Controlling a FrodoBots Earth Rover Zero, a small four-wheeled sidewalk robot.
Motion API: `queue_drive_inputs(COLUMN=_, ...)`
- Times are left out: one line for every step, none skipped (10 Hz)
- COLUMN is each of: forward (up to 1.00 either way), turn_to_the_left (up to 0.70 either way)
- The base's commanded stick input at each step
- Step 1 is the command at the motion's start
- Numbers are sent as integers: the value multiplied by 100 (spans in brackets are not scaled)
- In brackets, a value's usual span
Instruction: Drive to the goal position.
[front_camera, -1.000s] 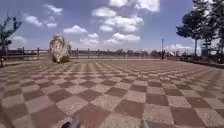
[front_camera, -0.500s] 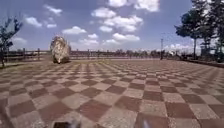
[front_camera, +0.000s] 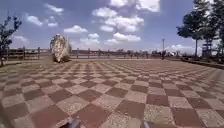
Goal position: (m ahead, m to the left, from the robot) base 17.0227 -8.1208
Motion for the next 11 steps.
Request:
queue_drive_inputs(forward=70, turn_to_the_left=0)
queue_drive_inputs(forward=70, turn_to_the_left=0)
queue_drive_inputs(forward=70, turn_to_the_left=0)
queue_drive_inputs(forward=70, turn_to_the_left=0)
queue_drive_inputs(forward=70, turn_to_the_left=0)
queue_drive_inputs(forward=70, turn_to_the_left=0)
queue_drive_inputs(forward=70, turn_to_the_left=0)
queue_drive_inputs(forward=70, turn_to_the_left=0)
queue_drive_inputs(forward=70, turn_to_the_left=27)
queue_drive_inputs(forward=70, turn_to_the_left=27)
queue_drive_inputs(forward=70, turn_to_the_left=4)
